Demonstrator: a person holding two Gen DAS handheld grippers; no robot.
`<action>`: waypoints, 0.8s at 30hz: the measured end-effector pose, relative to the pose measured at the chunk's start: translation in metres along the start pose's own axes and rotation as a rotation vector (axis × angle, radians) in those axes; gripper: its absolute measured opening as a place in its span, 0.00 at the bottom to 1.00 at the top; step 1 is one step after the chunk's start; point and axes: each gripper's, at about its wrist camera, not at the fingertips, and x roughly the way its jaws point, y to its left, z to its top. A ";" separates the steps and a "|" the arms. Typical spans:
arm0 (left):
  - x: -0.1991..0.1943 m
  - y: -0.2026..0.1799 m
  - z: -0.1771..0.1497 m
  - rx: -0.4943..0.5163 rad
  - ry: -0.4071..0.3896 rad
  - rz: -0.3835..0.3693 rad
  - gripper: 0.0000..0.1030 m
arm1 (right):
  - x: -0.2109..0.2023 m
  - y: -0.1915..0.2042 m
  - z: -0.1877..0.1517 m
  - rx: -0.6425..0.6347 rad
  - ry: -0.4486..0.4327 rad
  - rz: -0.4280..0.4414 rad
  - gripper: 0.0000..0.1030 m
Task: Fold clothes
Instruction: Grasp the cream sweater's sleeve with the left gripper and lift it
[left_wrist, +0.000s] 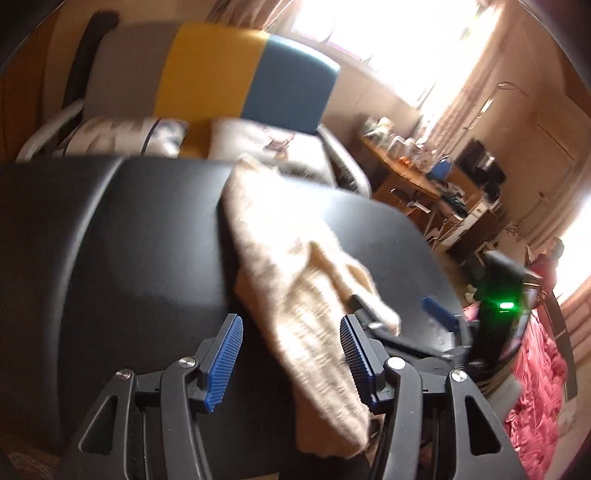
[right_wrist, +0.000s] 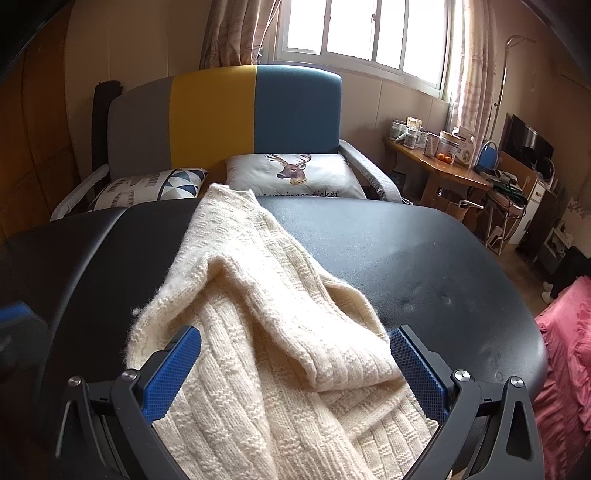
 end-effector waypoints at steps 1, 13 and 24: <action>0.001 0.001 -0.002 0.010 -0.006 0.022 0.54 | 0.000 0.000 0.000 -0.001 -0.001 0.003 1.00; 0.018 -0.022 -0.039 0.229 0.029 -0.072 0.53 | -0.009 -0.084 -0.036 0.197 0.050 0.310 1.00; 0.049 -0.080 -0.041 0.381 0.138 -0.166 0.53 | 0.000 -0.169 -0.099 0.401 0.198 0.418 0.81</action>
